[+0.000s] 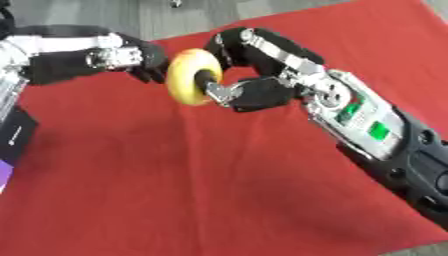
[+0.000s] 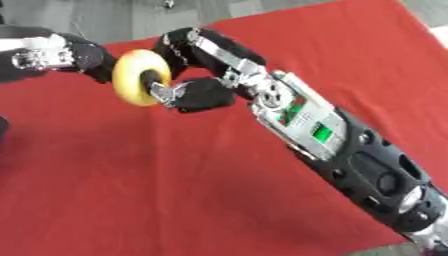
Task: Pick up the objects with one hand, pass them to the other hand, and then place them into the box on the other side of the table.
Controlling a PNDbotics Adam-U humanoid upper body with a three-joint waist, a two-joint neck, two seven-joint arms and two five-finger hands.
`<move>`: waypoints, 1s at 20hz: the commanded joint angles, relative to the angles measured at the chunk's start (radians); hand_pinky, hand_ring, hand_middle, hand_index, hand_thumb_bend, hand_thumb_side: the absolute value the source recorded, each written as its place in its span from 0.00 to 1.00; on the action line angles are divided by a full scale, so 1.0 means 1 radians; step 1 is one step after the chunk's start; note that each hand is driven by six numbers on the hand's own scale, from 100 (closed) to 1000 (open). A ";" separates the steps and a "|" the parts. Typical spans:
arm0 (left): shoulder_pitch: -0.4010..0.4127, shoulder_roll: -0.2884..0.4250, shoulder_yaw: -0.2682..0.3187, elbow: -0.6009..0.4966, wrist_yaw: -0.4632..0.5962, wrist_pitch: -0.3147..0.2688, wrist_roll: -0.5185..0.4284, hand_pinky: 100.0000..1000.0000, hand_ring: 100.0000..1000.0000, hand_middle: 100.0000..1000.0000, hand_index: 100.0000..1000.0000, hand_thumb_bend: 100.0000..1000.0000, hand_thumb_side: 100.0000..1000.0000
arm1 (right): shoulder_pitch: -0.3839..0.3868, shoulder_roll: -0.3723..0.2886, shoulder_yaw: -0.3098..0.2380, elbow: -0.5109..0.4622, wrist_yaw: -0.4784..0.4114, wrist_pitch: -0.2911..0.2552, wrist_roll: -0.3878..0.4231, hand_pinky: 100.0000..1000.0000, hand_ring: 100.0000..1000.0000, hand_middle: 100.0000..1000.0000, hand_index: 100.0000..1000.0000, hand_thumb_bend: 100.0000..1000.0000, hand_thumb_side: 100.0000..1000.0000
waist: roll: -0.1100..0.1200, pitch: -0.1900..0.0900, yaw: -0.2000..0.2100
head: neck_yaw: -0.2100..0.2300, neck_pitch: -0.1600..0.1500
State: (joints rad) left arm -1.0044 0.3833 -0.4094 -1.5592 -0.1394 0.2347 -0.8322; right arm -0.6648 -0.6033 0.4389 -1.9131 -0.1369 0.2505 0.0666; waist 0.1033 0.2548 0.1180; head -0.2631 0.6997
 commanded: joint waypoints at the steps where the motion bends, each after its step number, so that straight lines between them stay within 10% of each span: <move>1: -0.029 -0.002 0.004 0.002 -0.064 -0.030 0.011 0.88 0.83 0.77 0.82 0.25 0.95 | -0.021 -0.011 -0.017 -0.003 -0.005 -0.005 -0.002 0.63 0.55 0.36 0.54 0.00 0.16 | 0.012 -0.002 0.003 | -0.009 -0.015; 9: -0.035 -0.018 0.008 0.007 -0.169 -0.057 0.056 0.88 0.83 0.77 0.82 0.42 0.89 | -0.022 -0.001 -0.018 0.004 0.011 -0.025 -0.010 0.63 0.56 0.36 0.54 0.00 0.15 | 0.020 -0.001 0.005 | -0.020 -0.027; 14: -0.037 -0.022 0.010 0.031 -0.217 -0.095 0.059 0.89 0.84 0.78 0.83 0.71 0.92 | -0.026 0.002 -0.015 0.010 0.026 -0.043 -0.008 0.63 0.56 0.36 0.54 0.00 0.14 | 0.023 -0.001 0.004 | -0.020 -0.030; 20: -0.036 -0.034 0.007 0.051 -0.211 -0.133 0.065 0.87 0.83 0.76 0.79 0.52 0.83 | -0.025 0.001 -0.013 0.008 0.040 -0.052 -0.001 0.63 0.56 0.36 0.54 0.00 0.13 | 0.022 0.001 0.002 | -0.019 -0.031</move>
State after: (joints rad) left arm -1.0204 0.3404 -0.4108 -1.5045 -0.3588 0.1098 -0.7695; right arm -0.6698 -0.5946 0.4333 -1.8942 -0.1044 0.2036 0.0645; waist 0.1160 0.2548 0.1185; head -0.2809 0.6823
